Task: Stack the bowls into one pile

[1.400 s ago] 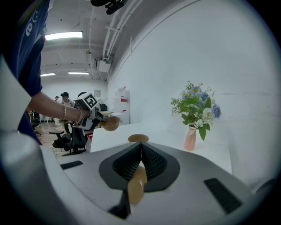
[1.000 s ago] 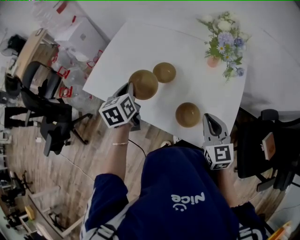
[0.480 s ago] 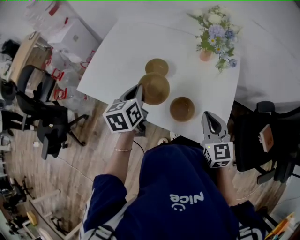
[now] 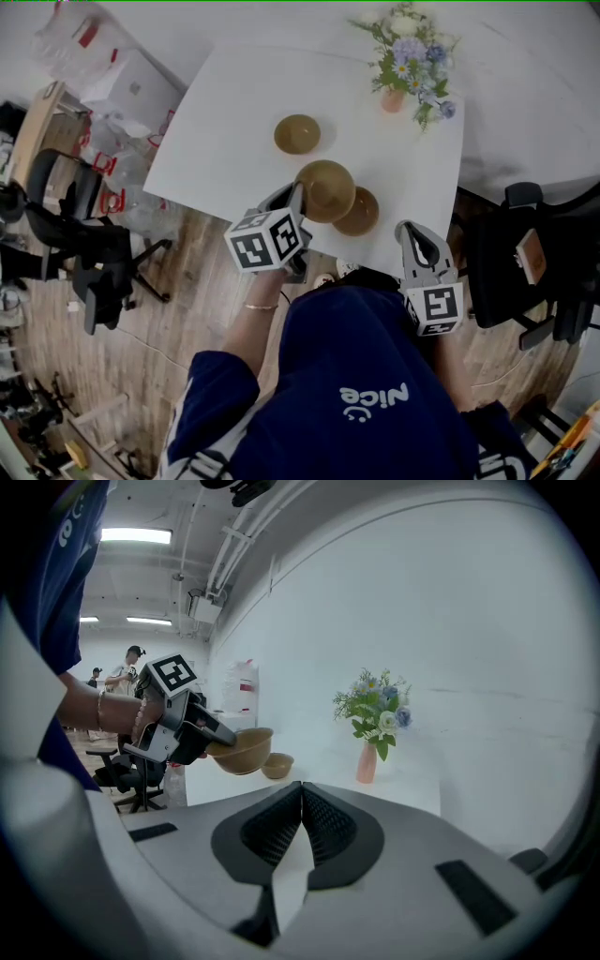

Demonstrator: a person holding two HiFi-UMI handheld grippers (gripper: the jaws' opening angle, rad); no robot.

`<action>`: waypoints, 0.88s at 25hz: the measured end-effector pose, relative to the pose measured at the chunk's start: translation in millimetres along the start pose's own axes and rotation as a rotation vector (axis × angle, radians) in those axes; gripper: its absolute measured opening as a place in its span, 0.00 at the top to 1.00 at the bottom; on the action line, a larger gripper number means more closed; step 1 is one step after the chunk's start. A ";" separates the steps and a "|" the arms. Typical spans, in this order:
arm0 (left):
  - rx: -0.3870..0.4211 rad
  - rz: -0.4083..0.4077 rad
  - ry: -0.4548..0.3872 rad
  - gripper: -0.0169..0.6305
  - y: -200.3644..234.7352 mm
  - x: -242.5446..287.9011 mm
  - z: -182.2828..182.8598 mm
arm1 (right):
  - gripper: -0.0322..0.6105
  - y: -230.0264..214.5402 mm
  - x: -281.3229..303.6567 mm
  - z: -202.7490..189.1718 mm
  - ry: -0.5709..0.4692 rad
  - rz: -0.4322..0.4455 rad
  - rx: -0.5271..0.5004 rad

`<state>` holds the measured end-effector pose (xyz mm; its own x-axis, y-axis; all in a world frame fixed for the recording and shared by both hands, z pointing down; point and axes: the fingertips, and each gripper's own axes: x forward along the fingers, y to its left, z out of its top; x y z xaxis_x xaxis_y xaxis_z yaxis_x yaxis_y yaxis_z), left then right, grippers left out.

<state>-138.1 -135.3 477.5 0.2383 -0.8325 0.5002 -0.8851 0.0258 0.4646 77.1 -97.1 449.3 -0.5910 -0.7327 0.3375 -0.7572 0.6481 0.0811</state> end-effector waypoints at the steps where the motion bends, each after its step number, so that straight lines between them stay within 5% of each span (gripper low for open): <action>1: 0.000 -0.005 0.010 0.93 -2.1 2.2 -4.1 | 0.91 0.1 -2.0 -1.2 0.002 -0.006 0.000; 22: 0.051 -0.026 0.209 0.93 -18.4 54.3 -81.0 | 0.91 11.0 -29.1 -31.4 0.091 -0.071 0.002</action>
<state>-76.5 -136.1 555.3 0.3343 -0.6994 0.6317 -0.8954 -0.0266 0.4444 94.7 -62.1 469.8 -0.5080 -0.7548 0.4149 -0.7969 0.5947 0.1062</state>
